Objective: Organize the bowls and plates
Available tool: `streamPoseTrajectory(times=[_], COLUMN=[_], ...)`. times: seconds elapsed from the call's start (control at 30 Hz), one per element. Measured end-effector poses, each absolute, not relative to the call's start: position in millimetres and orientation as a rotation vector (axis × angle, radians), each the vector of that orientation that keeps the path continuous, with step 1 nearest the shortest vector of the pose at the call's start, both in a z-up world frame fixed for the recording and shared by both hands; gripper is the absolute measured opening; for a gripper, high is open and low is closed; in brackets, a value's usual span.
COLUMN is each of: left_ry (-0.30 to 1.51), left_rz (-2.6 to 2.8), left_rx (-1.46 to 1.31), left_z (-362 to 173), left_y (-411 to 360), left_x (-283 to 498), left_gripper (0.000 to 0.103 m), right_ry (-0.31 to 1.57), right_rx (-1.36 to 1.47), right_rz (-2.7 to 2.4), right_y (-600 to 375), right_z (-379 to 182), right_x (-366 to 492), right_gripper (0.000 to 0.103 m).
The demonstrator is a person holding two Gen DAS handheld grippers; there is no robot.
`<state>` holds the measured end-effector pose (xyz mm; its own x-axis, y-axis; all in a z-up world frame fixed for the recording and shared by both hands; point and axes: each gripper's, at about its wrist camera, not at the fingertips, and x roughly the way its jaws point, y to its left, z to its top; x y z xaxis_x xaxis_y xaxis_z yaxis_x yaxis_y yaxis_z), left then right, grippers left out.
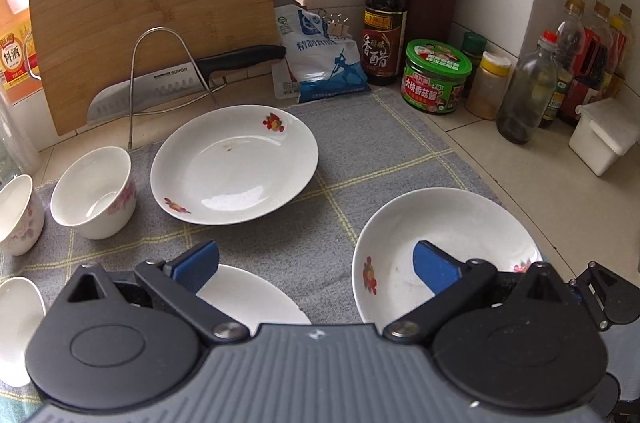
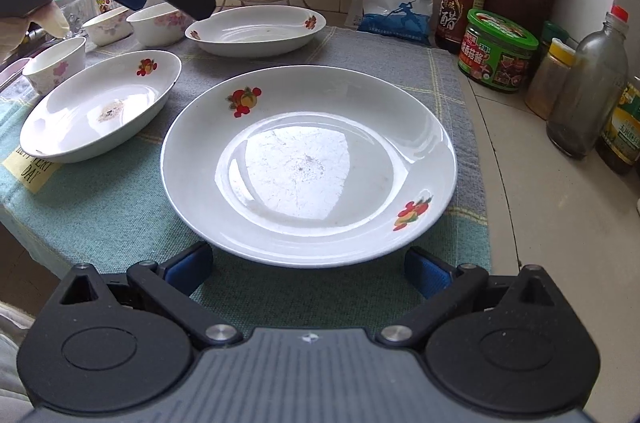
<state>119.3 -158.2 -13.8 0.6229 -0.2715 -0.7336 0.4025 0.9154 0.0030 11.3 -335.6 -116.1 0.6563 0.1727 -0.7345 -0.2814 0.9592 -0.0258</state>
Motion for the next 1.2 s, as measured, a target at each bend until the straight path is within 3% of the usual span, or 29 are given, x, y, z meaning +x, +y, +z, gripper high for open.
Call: streamPoseTrajectory(times=[0.4, 0.57, 0.63, 0.8, 1.2], left_ry=[0.905, 0.969, 0.989, 1.057, 1.096], left_rz=[-0.649, -0.750, -0.787, -0.852, -0.906], left_rx=[0.218, 0.294, 0.329, 0.381, 0.429], left_z=[-37, -54, -60, -73, -82], left_y=[-200, -223, -229, -239, -249], left_x=[164, 177, 181, 190, 201], left_gripper=[0.102, 0.096, 0.086, 0.074, 0.069], right_ry=[0.702, 0.680, 0.681, 0.685, 0.715], right_rx=[-0.124, -0.129, -0.132, -0.137, -0.150], right_rz=[0.252, 0.278, 0.284, 0.292, 0.311], right_y=[-340, -340, -340, -341, -343], right_z=[-125, -127, -127, -126, -124], right_x=[1, 7, 8, 9, 14], right_gripper=[0.103, 0.103, 0.103, 0.103, 0.103])
